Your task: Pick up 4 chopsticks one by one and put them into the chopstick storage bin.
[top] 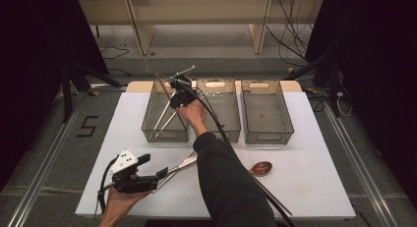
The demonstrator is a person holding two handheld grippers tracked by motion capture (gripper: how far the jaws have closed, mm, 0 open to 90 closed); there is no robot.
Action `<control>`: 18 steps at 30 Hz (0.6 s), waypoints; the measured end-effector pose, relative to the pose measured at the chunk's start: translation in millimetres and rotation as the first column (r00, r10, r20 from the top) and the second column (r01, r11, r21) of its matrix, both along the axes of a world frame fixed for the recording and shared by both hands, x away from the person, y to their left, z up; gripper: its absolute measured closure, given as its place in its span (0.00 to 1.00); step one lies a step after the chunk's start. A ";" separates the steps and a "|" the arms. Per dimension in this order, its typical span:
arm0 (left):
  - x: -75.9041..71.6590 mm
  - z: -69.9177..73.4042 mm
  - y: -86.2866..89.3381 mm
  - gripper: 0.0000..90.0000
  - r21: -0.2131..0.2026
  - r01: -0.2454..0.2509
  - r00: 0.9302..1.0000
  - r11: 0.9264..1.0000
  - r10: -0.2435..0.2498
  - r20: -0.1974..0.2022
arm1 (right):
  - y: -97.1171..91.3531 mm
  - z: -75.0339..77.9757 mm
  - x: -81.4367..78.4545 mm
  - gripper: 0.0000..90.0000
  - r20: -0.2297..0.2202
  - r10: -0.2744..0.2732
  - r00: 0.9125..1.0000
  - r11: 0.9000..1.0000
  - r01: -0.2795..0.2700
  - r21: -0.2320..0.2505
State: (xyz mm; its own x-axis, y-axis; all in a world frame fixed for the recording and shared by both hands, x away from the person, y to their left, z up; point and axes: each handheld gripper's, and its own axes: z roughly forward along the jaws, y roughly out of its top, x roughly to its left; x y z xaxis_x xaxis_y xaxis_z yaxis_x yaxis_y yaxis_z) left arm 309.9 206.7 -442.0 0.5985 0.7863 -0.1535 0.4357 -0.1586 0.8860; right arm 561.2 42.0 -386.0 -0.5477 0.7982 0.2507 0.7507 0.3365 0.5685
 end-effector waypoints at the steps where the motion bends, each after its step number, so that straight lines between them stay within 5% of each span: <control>1: -0.1 0.0 -0.2 0.19 -0.002 0.000 1.000 1.000 0.000 -0.002 | 0.3 -0.8 0.2 0.94 -0.003 0.001 1.000 1.000 -0.001 0.001; 11: -0.1 -0.4 -0.6 0.18 -0.004 -0.002 1.000 1.000 0.002 -0.004 | 0.0 1.9 -2.4 0.69 -0.012 0.040 0.999 0.998 -0.040 0.050; 18: -0.2 -0.9 -0.5 0.18 0.005 -0.001 1.000 1.000 0.001 -0.004 | -6.8 12.4 -13.1 0.55 0.021 0.091 0.996 0.994 -0.092 0.063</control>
State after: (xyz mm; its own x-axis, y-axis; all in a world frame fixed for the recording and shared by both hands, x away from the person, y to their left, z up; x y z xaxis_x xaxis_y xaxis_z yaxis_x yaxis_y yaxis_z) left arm 309.8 206.2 -442.9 0.5971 0.7876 -0.1523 0.4395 -0.1623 0.8835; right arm 548.0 35.2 -373.6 -0.6229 0.7271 0.2888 0.7076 0.3661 0.6044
